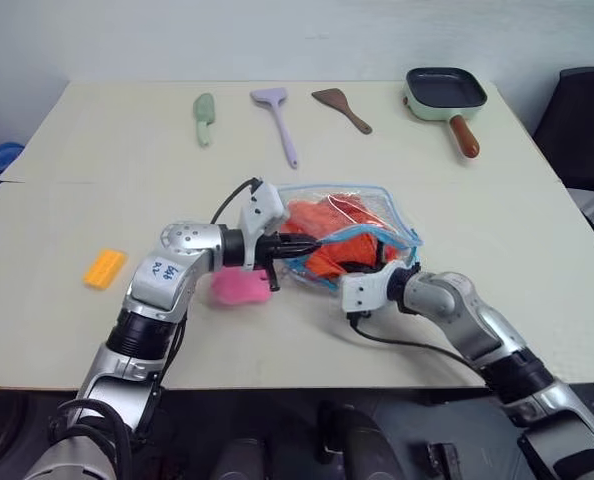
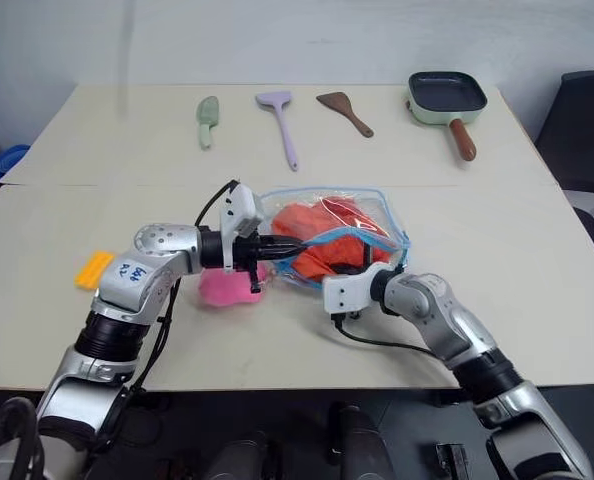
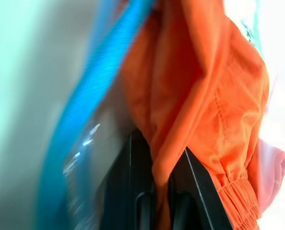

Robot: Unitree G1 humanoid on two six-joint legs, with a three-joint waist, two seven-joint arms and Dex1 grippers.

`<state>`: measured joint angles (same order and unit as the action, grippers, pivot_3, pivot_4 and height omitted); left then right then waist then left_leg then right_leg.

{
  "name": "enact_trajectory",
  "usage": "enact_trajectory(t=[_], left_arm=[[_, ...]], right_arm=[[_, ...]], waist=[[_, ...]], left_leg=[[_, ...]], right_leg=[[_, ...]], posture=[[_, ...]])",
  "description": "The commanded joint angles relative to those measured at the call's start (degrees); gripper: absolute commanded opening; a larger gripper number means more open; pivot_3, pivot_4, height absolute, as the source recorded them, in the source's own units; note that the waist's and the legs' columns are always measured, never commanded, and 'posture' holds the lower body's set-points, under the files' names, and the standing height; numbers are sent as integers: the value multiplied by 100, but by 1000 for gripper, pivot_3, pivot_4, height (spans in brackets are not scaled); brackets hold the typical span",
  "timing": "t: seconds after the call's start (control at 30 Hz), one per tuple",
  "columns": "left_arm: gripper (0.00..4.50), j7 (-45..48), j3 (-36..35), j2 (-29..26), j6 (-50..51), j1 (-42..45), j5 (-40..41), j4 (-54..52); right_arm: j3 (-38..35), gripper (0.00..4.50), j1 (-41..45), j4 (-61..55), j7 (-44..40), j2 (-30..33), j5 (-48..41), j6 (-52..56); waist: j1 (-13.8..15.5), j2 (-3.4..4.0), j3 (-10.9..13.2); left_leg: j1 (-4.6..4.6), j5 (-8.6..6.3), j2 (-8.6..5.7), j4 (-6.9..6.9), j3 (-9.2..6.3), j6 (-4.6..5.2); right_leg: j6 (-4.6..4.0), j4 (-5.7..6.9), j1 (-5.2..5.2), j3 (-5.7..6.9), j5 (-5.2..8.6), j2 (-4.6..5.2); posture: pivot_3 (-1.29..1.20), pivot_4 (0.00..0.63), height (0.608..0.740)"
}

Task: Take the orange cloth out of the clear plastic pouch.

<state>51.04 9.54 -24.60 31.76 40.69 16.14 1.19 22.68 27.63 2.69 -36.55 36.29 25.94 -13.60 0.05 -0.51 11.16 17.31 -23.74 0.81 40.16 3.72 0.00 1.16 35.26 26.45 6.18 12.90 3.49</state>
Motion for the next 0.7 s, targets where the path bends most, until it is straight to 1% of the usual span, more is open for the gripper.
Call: enact_trajectory(t=[0.03, 0.2, 0.3, 0.4, 0.53, 0.63, 0.7], left_arm=[[0, -307, -138, 63, -291, 237, -207, 271], [0, -486, -115, 209, -561, 430, -378, 739], [0, -424, 72, 126, -989, 388, -665, 901], [0, -422, 343, -131, -1700, 221, -1181, 1062], [0, -625, 279, -325, -2090, 181, -1500, 1420], [0, -661, 163, -426, -2245, 203, -1557, 1599], [0, -594, 95, -500, -2246, 197, -1506, 1577]], right_arm=[[282, 11, -289, -425, -413, 479, 35, -987], [252, 11, -486, -547, -878, 1210, -252, -1904], [8, 11, -679, -754, -1083, 1530, -674, -1999], [-462, 11, -1093, -976, -1234, 2152, -1109, -2212], [-1133, 11, -1842, -888, -1274, 3032, -1363, -2561], [-1613, 11, -2344, -608, -1172, 3410, -1470, -2708], [-1940, 11, -2694, -265, -1010, 3531, -1443, -2777]], waist=[[-3, 0, 0], [-1, -2, 0], [5, -2, -1], [34, -2, -1], [102, -3, -1], [131, -3, 0], [134, -4, 0]], left_leg=[[0, 0, 0, 0, 1, 0], [-7, 0, -1, -3, 3, 0], [-8, 0, -1, -3, 3, 0], [-8, 0, -1, -4, 3, 0], [-14, 0, -1, -3, 7, 0], [-14, -1, -1, -4, 11, 0], [-14, -1, -1, -6, 16, 1]], right_leg=[[0, -1, -1, 0, 0, 0], [0, -3, -6, 0, 0, 0], [0, -3, -8, 0, 0, -1], [0, -5, -7, 1, 0, 0], [0, -26, -11, -1, 0, 1], [0, -26, -11, -3, 0, 0], [0, -26, -11, -5, 0, 0]], posture=[[0, 150, 740], [0, 150, 740], [0, 150, 740], [0, 150, 740], [0, 150, 740], [0, 150, 740], [0, 150, 740]])
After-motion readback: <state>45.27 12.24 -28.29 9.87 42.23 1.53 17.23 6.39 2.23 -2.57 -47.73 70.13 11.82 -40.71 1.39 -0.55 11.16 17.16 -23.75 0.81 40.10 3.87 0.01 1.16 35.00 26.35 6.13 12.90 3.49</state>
